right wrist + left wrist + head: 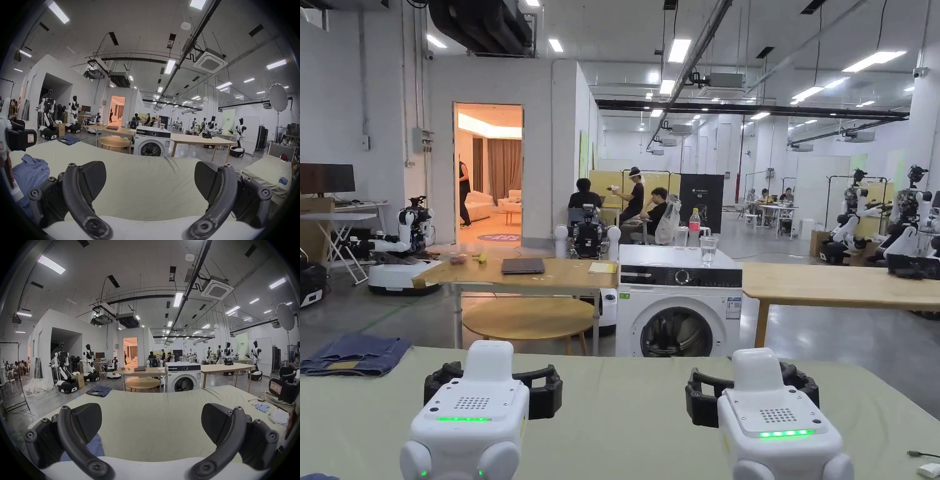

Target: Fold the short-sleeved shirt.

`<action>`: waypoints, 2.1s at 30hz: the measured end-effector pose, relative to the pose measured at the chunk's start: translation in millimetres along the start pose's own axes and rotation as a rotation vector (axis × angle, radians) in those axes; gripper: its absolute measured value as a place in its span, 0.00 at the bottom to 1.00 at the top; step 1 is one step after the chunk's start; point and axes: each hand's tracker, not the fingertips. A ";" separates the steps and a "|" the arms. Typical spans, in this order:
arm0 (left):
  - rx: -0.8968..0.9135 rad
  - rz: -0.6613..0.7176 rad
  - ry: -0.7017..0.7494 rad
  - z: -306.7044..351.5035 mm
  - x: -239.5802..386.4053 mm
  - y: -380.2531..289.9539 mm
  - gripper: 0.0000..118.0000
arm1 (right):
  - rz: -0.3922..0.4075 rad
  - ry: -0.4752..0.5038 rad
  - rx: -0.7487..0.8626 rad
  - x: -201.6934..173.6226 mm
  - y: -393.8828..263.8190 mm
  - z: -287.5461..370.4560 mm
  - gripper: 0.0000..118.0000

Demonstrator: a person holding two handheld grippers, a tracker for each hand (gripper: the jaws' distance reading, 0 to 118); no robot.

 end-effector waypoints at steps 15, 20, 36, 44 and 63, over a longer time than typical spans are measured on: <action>0.000 0.007 -0.009 -0.9 -1.7 -1.7 1.00 | -0.080 0.023 -0.070 8.3 -3.1 -8.2 0.94; 0.002 0.008 0.005 0.2 -0.1 -2.9 1.00 | -0.071 0.018 -0.111 7.0 -7.5 -10.9 0.94; -0.002 0.001 -0.046 2.9 -1.3 -4.7 0.00 | -0.061 0.010 -0.103 6.9 -7.1 -4.4 0.00; 0.008 -0.044 -0.028 4.8 4.0 -5.4 0.00 | -0.050 -0.011 -0.075 12.2 -1.9 1.1 0.00; -0.280 0.066 0.493 88.7 -260.9 -30.3 0.00 | -0.080 0.558 -0.131 -235.6 -2.2 14.1 0.00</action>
